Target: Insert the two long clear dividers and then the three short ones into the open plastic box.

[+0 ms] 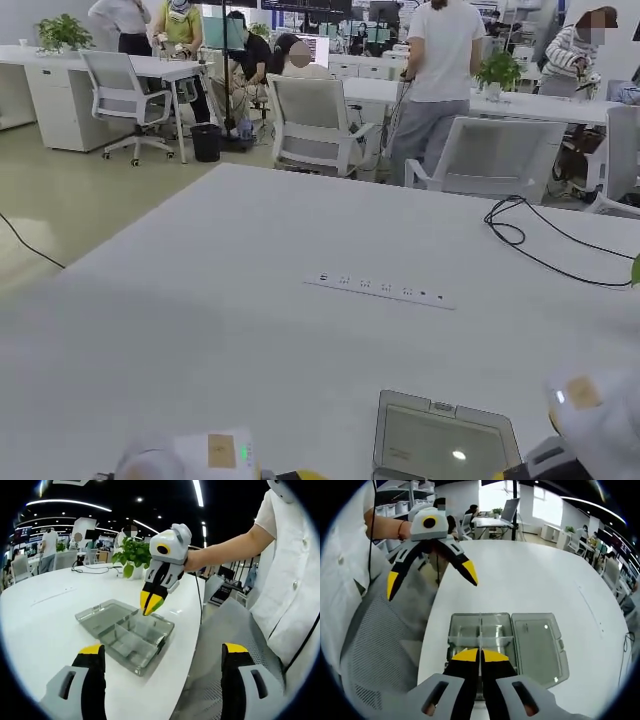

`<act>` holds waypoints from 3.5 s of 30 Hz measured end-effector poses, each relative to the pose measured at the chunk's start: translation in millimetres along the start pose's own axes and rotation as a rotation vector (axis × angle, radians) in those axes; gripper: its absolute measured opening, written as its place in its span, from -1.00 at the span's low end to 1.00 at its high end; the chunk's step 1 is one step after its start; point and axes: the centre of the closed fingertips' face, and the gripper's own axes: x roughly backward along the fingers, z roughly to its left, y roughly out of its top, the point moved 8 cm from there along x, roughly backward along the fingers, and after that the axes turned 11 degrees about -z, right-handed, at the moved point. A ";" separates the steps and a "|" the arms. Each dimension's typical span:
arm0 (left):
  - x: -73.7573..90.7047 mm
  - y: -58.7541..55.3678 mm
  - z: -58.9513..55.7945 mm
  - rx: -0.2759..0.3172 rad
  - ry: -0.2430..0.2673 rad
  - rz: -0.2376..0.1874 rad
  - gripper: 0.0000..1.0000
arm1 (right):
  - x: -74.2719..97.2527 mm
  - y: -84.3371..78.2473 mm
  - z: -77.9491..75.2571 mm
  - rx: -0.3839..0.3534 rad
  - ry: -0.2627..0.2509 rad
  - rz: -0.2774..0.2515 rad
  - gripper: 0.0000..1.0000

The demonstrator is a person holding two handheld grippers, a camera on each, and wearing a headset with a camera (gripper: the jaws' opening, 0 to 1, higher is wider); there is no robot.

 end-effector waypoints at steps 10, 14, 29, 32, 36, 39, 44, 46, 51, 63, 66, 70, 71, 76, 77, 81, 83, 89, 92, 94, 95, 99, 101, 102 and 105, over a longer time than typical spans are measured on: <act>0.2 0.3 0.6 0.001 0.000 -0.003 0.98 | -4.6 -0.3 -1.0 0.020 0.012 0.020 -0.95; 0.1 0.4 1.1 0.001 -0.001 -0.003 0.98 | -6.3 -0.8 -2.2 0.010 0.016 0.021 -0.95; -0.3 -1.8 0.4 0.005 -0.008 -0.003 1.00 | -25.1 -9.8 -3.7 -0.002 0.045 0.089 -0.94; -0.3 -2.4 1.3 0.005 -0.007 0.000 1.00 | -28.6 -11.7 -3.8 -0.001 0.051 0.107 -0.94; -0.4 -2.5 2.1 0.007 -0.007 -0.003 1.00 | -32.6 -14.7 -3.5 0.004 0.055 0.130 -0.94; -0.5 -2.6 2.5 0.011 -0.007 -0.005 1.00 | -36.1 -17.2 -3.8 0.005 0.059 0.148 -0.94; -0.6 -2.3 3.0 0.013 -0.008 -0.005 1.00 | -39.9 -20.6 -4.0 0.015 0.065 0.174 -0.94; -0.6 -2.3 3.1 0.012 -0.007 -0.005 1.00 | -40.2 -20.5 -4.0 0.015 0.067 0.179 -0.94; -1.1 -2.2 2.8 0.011 -0.009 -0.006 1.00 | -39.5 -20.9 -4.0 0.010 0.069 0.176 -0.94; -0.4 -3.0 2.6 0.004 -0.010 0.005 1.00 | -42.1 -22.4 -3.5 0.015 0.067 0.192 -0.94; 0.6 -3.8 2.6 -0.002 -0.009 0.013 1.00 | -42.5 -22.6 -3.5 0.013 0.061 0.195 -0.94; 1.4 -4.5 2.3 -0.001 -0.006 0.016 1.00 | -42.3 -22.9 -3.7 0.007 0.056 0.190 -0.91; 1.6 -4.7 2.1 -0.001 -0.006 0.017 1.00 | -42.0 -22.2 -3.7 0.006 0.050 0.186 -0.86; 2.2 -6.1 2.4 -0.004 -0.005 0.024 1.00 | -35.3 -19.3 -4.4 -0.011 0.033 0.161 -0.80; 2.2 -6.5 2.6 -0.004 -0.005 0.025 1.00 | -33.6 -19.1 -5.2 -0.016 0.027 0.155 -0.78; 3.5 -8.2 2.9 -0.004 0.001 0.032 1.00 | -23.8 -16.5 -8.0 -0.051 -0.014 0.109 -0.70; 4.3 -9.0 2.6 0.000 0.003 0.032 1.00 | -18.1 -15.8 -9.3 -0.062 -0.036 0.089 -0.62; 6.6 -8.9 2.7 -0.003 0.011 0.036 1.00 | -3.0 -16.3 -8.9 -0.099 -0.069 0.048 -0.51; 7.5 -8.5 3.2 -0.002 0.016 0.038 1.00 | 6.8 -17.0 -6.4 -0.111 -0.086 0.030 -0.46; 7.9 -8.2 3.5 -0.002 0.018 0.038 1.00 | 11.5 -18.6 -5.7 -0.117 -0.093 0.023 -0.44; 8.2 -7.9 3.6 -0.004 0.020 0.039 1.00 | 15.0 -19.7 -4.9 -0.118 -0.099 0.020 -0.43; 8.9 -7.1 3.3 -0.005 0.023 0.040 1.00 | 25.1 -23.4 -2.2 -0.128 -0.113 0.015 -0.37; 9.8 -6.9 2.8 -0.004 0.023 0.042 1.00 | 31.6 -26.1 -0.3 -0.132 -0.124 0.012 -0.35; 10.0 -7.0 2.9 -0.004 0.023 0.043 1.00 | 33.7 -26.8 0.2 -0.135 -0.127 0.009 -0.34; 10.7 -6.9 2.9 -0.006 0.024 0.048 1.00 | 40.9 -29.5 2.4 -0.139 -0.138 0.008 -0.31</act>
